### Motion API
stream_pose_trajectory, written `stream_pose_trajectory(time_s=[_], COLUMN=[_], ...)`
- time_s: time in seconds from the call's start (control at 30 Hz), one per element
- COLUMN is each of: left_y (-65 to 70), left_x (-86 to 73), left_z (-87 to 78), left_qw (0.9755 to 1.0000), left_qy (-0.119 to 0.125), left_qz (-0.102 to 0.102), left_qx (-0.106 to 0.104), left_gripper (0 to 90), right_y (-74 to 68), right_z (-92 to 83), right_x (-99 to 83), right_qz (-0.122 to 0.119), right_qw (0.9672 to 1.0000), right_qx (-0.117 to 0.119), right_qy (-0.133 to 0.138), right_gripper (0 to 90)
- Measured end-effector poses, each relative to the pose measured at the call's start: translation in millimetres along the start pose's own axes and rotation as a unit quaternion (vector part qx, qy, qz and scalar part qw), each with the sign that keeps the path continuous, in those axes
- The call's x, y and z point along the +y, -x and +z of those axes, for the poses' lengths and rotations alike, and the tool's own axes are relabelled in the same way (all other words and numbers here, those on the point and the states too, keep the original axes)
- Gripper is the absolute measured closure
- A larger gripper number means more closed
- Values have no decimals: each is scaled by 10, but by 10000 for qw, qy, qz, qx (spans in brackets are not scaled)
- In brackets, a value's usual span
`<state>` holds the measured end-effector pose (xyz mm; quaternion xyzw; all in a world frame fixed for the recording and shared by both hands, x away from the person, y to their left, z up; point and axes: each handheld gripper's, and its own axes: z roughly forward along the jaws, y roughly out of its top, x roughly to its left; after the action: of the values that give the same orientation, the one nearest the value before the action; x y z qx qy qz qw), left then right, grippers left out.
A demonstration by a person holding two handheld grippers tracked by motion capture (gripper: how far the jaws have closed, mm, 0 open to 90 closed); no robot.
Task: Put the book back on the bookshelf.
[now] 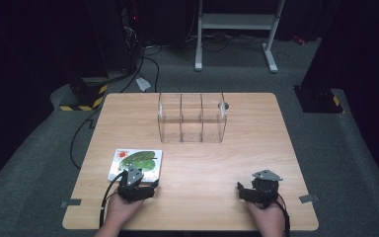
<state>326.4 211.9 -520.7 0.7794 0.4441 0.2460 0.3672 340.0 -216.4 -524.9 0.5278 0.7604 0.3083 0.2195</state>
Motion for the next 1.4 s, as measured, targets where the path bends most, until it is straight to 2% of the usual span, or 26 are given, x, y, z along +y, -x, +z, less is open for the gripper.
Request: stream_pose_trajectory(time_s=[0.1, 0.13, 0.17, 0.33, 0.4, 0.5, 0.7, 0.87, 0.93, 1.03, 1.23, 1.4], left_y=[-46, -46, -82, -153, -230, -286, -501, -618, -741, -803, -1000, -1138], left_x=[49, 49, 71, 85, 90, 87, 45, 20, -24, -49, -141, -213], left_z=[-84, -84, -124, -179, -206, -227, -294, -318, -322, -324, -326, -316], left_qw=[9997, 9997, 9992, 9989, 9987, 9985, 9980, 9973, 9959, 9952, 9911, 9880], left_qy=[210, 210, 296, 356, 340, 350, 383, 363, 220, 179, 63, -45], left_qz=[-61, -61, -150, -206, -321, -380, -487, -573, -734, -791, -1109, -1327], left_qx=[-141, -141, -218, -224, -221, -172, 139, 281, 473, 543, 732, 792], left_gripper=[289, 296, 298, 307, 303, 303, 316, 313, 293, 280, 283, 282], right_y=[1, 0, 1, 1, 1, 1, 1, 1, 1, 1, 1, 1], right_z=[0, 0, 0, 0, 0, 0, 0, 0, 0, 0, 0, 0], right_x=[0, 0, 0, 0, 0, 0, 0, 0, 0, 0, 0, 0], right_qz=[-8, -1, -8, -8, -8, -9, -8, -7, -8, -6, -7, -8], right_qw=[10000, 10000, 10000, 10000, 10000, 10000, 10000, 10000, 10000, 10000, 10000, 10000], right_qx=[0, 0, 0, 0, -1, -1, -2, -2, -3, -3, -2, -3], right_qy=[1, 1, 2, 2, 3, 3, 3, 2, 3, 2, 4, 4], right_gripper=[97, 97, 97, 97, 97, 97, 97, 97, 97, 97, 97, 97])
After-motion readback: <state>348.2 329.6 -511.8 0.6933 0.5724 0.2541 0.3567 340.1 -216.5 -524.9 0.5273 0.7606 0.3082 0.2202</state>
